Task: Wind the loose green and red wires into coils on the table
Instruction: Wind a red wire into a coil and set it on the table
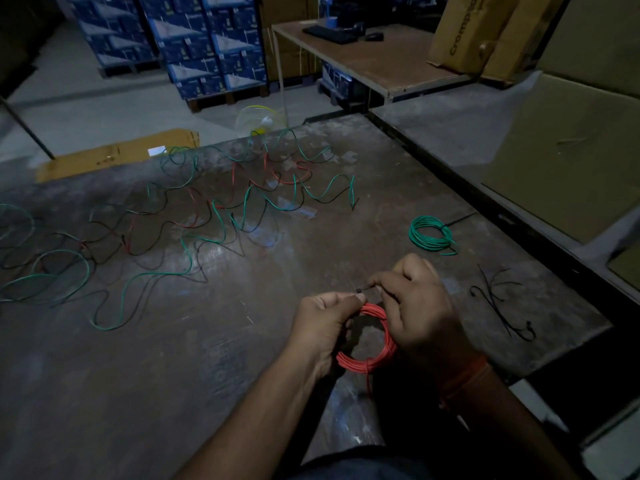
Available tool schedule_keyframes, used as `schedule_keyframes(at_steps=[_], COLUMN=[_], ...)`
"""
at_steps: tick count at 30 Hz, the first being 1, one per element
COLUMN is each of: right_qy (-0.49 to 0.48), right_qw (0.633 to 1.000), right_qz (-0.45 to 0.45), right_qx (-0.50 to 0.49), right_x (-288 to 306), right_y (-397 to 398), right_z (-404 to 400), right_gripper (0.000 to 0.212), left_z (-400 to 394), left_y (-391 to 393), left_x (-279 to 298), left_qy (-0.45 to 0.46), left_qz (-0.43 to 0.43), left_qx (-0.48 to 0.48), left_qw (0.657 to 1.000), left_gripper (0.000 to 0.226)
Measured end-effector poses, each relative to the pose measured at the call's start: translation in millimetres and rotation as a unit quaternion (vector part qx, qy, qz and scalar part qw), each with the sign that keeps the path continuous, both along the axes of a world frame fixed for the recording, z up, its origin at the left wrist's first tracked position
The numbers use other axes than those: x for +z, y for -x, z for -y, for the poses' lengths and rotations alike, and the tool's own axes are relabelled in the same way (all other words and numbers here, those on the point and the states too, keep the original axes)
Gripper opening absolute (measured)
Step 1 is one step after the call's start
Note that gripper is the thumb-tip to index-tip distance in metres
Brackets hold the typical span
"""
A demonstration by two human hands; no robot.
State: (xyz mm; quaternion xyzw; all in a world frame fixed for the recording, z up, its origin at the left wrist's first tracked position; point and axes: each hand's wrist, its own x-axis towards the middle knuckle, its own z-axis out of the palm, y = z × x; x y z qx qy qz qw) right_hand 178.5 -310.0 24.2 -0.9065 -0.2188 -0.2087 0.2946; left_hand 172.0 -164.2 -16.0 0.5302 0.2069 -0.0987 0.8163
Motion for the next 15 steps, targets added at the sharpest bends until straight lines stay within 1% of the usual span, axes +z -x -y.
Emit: schedule_keyframes(at_steps=[8, 15], right_qy=[0.006, 0.0], right_qw=[1.0, 1.0], right_qz=[-0.008, 0.006], right_qx=[-0.002, 0.001], right_x=[-0.9, 0.1], right_y=[0.7, 2.2], right_z=[-0.2, -1.8], right_gripper=[0.02, 0.02], left_z=[0.5, -0.6], left_y=[0.3, 0.0], left_x=[-0.8, -0.6], left_qy=[-0.002, 0.005], left_qz=[0.0, 0.0], left_qx=[0.008, 0.004], left_qw=[1.0, 1.0], left_gripper=[0.01, 0.012])
